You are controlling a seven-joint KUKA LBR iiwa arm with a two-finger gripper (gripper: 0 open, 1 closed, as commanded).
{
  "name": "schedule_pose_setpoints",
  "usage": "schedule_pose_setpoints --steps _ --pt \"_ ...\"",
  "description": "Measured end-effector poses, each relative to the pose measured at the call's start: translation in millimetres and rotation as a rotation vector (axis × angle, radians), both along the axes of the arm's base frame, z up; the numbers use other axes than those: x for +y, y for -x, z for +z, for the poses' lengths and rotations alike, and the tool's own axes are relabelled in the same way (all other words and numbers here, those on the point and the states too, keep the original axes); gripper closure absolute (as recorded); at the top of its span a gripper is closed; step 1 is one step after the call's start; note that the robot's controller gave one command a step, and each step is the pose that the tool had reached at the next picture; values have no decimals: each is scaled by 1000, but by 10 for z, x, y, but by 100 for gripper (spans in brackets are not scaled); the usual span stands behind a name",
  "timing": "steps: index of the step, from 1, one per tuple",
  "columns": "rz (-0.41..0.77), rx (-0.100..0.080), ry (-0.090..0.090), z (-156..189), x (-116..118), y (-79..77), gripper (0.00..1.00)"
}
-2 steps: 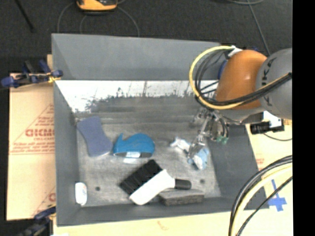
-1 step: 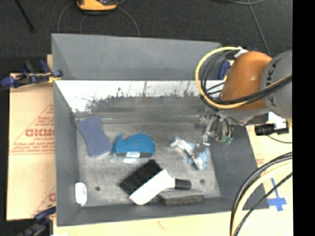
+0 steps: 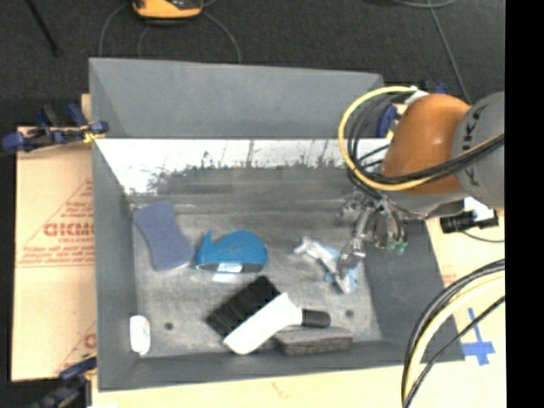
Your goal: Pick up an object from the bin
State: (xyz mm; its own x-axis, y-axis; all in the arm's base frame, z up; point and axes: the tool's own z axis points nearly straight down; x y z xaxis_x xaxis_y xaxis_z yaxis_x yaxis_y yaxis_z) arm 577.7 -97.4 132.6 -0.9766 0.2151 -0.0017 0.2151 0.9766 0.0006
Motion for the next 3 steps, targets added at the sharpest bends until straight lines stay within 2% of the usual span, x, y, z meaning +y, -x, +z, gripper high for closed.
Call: schedule_pose_setpoints --steps 1,2,3 --pt "-327 -5 -1 -499 -14 50 0" --pt "-331 -21 3 -610 32 26 100" --pt "-330 -19 4 -591 47 40 100"
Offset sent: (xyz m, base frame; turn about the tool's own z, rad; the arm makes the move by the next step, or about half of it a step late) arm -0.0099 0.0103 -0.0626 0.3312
